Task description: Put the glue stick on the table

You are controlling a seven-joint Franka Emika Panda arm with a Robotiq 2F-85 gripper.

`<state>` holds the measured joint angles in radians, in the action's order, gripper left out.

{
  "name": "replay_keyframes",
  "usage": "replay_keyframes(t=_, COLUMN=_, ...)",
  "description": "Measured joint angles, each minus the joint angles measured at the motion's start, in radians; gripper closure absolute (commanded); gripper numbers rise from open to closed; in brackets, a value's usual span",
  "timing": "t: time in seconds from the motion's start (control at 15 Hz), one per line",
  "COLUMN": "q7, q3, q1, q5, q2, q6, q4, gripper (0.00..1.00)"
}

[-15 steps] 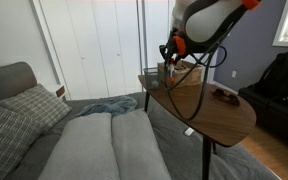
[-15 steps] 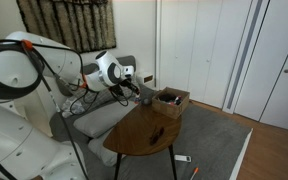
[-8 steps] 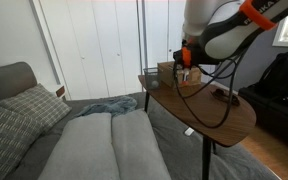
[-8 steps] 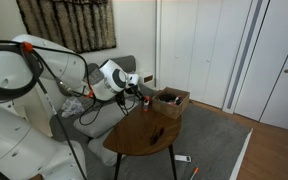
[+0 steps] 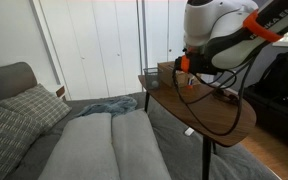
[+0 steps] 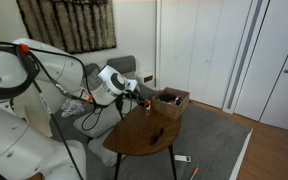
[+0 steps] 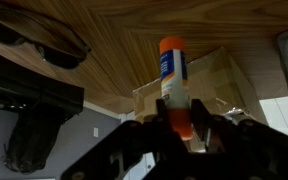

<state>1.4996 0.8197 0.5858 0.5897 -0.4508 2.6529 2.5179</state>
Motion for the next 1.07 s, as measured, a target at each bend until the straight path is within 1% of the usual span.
replay_keyframes(t=0.27, q7=0.123, q3=0.013, q1=0.004, q5=0.085, q2=-0.004, q6=-0.035, q4=0.000, gripper=0.93)
replay_keyframes(t=0.47, q7=0.222, q3=0.011, q1=-0.018, q5=0.170, q2=0.001, q6=-0.094, q4=0.000, gripper=0.93)
replay_keyframes(t=0.6, q7=0.285, q3=0.000, q1=-0.047, q5=0.227, q2=0.010, q6=-0.142, q4=0.000, gripper=0.93)
replay_keyframes(t=0.8, q7=0.371, q3=-0.044, q1=-0.123, q5=0.310, q2=0.043, q6=-0.209, q4=0.000, gripper=0.93)
replay_keyframes(t=0.93, q7=0.413, q3=-0.095, q1=-0.194, q5=0.355, q2=0.077, q6=-0.242, q4=0.000, gripper=0.93)
replay_keyframes(t=1.07, q7=0.446, q3=-0.161, q1=-0.271, q5=0.393, q2=0.113, q6=-0.268, q4=-0.001, gripper=0.93)
